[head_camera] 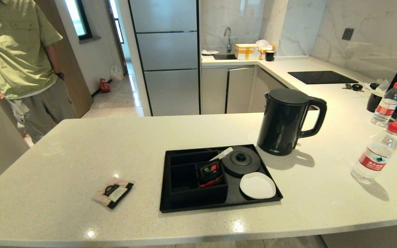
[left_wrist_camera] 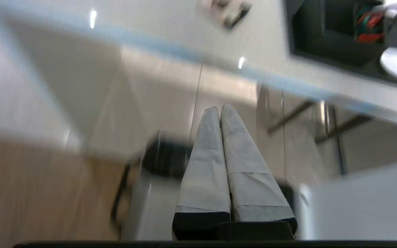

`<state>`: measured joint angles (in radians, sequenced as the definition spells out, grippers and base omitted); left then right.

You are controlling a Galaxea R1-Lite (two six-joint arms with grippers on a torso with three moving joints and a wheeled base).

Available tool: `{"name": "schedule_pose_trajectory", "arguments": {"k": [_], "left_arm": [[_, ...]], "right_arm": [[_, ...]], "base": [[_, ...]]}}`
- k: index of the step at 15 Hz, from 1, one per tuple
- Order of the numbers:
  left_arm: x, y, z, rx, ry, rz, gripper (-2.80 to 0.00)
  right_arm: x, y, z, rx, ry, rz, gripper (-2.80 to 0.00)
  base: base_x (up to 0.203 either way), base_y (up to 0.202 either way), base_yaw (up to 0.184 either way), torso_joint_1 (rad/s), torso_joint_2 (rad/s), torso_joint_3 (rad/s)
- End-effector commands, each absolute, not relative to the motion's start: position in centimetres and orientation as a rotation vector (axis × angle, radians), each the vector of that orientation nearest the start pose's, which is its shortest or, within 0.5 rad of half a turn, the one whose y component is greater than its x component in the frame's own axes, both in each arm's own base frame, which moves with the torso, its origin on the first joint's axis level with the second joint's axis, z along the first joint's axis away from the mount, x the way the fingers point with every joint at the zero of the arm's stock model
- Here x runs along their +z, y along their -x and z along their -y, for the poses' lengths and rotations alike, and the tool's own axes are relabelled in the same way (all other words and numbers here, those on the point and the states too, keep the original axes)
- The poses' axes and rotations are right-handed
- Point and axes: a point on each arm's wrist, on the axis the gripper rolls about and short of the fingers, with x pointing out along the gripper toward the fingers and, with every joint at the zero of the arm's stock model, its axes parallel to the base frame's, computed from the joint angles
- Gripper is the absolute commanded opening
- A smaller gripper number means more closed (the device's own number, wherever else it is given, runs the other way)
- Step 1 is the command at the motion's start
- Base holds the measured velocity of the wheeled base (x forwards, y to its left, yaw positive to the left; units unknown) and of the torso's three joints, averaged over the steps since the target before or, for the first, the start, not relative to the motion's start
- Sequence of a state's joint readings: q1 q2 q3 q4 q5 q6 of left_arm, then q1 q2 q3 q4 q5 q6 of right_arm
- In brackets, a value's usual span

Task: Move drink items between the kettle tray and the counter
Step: Return the bottled water to its original position

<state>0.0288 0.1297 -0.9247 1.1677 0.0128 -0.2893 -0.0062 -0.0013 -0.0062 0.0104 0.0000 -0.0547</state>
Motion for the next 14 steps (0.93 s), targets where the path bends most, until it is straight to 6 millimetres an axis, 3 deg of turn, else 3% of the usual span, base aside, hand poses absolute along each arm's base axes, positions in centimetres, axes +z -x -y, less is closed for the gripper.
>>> {"name": "schedule_pose_trajectory", "arguments": {"k": [1, 3, 6, 7, 9, 11, 12, 14], "left_arm": [[15.8, 12.0, 0.2, 0.051, 0.271, -0.155, -2.80], [14.0, 7.4, 0.1, 0.021, 0.226, -0.049, -2.80], [7.9, 2.9, 0.1, -0.006, 0.142, -0.097, -2.80], [7.0, 2.5, 0.1, -0.015, 0.117, -0.096, -2.80], [7.9, 2.4, 0.1, -0.024, 0.113, 0.014, -2.80], [7.9, 2.3, 0.0, -0.014, 0.264, 0.022, -2.80], [8.0, 2.3, 0.0, -0.015, 0.248, 0.032, -2.80], [8.0, 2.3, 0.0, -0.011, 0.015, 0.034, -2.80]], "right_arm": [[7.6, 2.3, 0.0, -0.006, 0.055, -0.005, -2.80], [7.6, 2.3, 0.0, -0.006, 0.055, -0.005, -2.80], [7.6, 2.3, 0.0, -0.006, 0.055, -0.005, -2.80], [7.6, 2.3, 0.0, -0.006, 0.055, -0.005, -2.80], [7.6, 2.3, 0.0, -0.006, 0.055, -0.005, -2.80], [7.6, 2.3, 0.0, -0.006, 0.055, -0.005, -2.80], [7.6, 2.3, 0.0, -0.006, 0.055, -0.005, -2.80], [7.6, 2.3, 0.0, -0.006, 0.055, -0.005, -2.80]], "base": [[0.000, 0.000, 0.000, 0.000, 0.00, 0.000], [0.000, 0.000, 0.000, 0.000, 0.00, 0.000], [0.000, 0.000, 0.000, 0.000, 0.00, 0.000], [0.000, 0.000, 0.000, 0.000, 0.00, 0.000], [0.000, 0.000, 0.000, 0.000, 0.00, 0.000], [0.000, 0.000, 0.000, 0.000, 0.00, 0.000], [0.000, 0.000, 0.000, 0.000, 0.00, 0.000], [0.000, 0.000, 0.000, 0.000, 0.00, 0.000]]}}
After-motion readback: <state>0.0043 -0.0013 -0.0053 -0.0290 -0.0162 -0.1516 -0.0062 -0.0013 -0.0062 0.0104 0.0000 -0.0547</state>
